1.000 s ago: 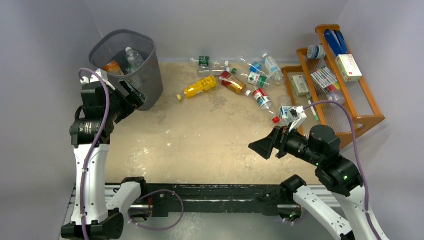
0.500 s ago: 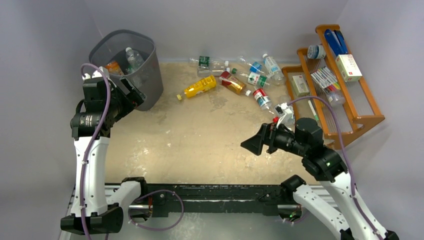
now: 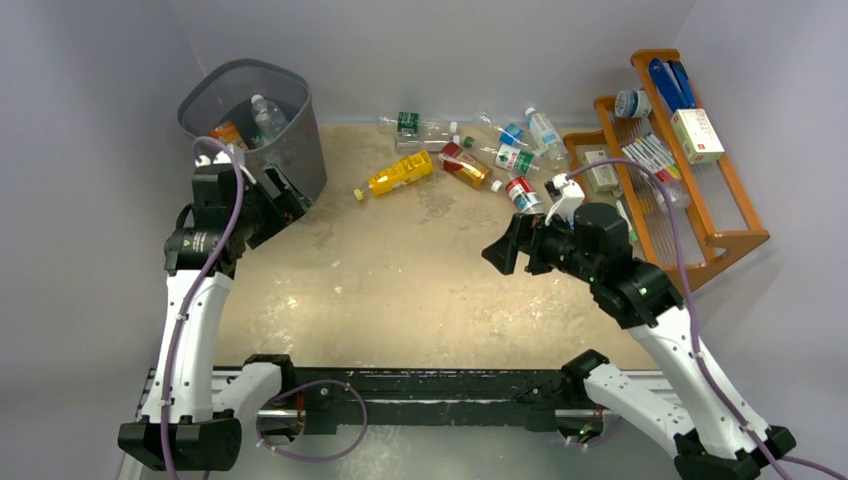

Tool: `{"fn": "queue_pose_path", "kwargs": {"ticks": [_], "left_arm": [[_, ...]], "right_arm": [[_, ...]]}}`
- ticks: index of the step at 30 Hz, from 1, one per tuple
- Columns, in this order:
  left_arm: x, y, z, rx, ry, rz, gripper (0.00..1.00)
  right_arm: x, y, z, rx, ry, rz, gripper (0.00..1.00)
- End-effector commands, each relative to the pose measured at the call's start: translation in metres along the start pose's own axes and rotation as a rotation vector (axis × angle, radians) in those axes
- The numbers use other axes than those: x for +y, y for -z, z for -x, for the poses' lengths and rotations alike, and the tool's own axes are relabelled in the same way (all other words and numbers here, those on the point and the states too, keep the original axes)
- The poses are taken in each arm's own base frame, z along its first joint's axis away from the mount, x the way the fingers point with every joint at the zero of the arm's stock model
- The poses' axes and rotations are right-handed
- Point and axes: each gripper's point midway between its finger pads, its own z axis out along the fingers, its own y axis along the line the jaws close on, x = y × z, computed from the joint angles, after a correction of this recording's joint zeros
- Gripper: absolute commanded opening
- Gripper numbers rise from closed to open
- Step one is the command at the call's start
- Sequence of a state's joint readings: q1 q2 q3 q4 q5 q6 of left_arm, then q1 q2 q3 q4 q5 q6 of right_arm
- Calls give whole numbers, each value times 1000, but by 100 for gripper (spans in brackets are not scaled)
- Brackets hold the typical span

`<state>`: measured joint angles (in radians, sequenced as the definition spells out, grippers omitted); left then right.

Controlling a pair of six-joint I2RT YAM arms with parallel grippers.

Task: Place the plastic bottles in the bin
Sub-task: Pick up the plastic bottle at the center of the board.

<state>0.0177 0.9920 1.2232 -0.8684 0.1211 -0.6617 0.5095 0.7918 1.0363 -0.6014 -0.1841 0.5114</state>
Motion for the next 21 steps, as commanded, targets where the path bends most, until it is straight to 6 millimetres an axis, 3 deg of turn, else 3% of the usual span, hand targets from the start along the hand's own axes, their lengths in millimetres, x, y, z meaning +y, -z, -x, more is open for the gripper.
{"fn": "queue_pose_path", "kwargs": {"ticks": [1, 4, 8, 10, 12, 16, 21], "left_arm": [[-30, -5, -9, 2, -17, -144, 89], [-42, -10, -23, 27, -30, -201, 89], [-52, -17, -44, 51, -53, -256, 89], [-55, -22, -62, 79, -66, -281, 89], [-61, -25, -82, 108, -81, -309, 89], [-70, -29, -118, 157, -128, -340, 89], [-76, -28, -134, 181, -152, -370, 89]], "right_arm": [[-29, -20, -2, -13, -18, -133, 100], [-43, -46, -10, 6, -33, -170, 100], [-70, -71, -5, 9, -15, -303, 100], [-88, -78, -4, 13, 0, -398, 100], [-97, -83, 10, -10, 3, -466, 100], [-119, -99, 17, 0, -32, -540, 100], [-146, -99, 24, -2, -86, -628, 99]]}}
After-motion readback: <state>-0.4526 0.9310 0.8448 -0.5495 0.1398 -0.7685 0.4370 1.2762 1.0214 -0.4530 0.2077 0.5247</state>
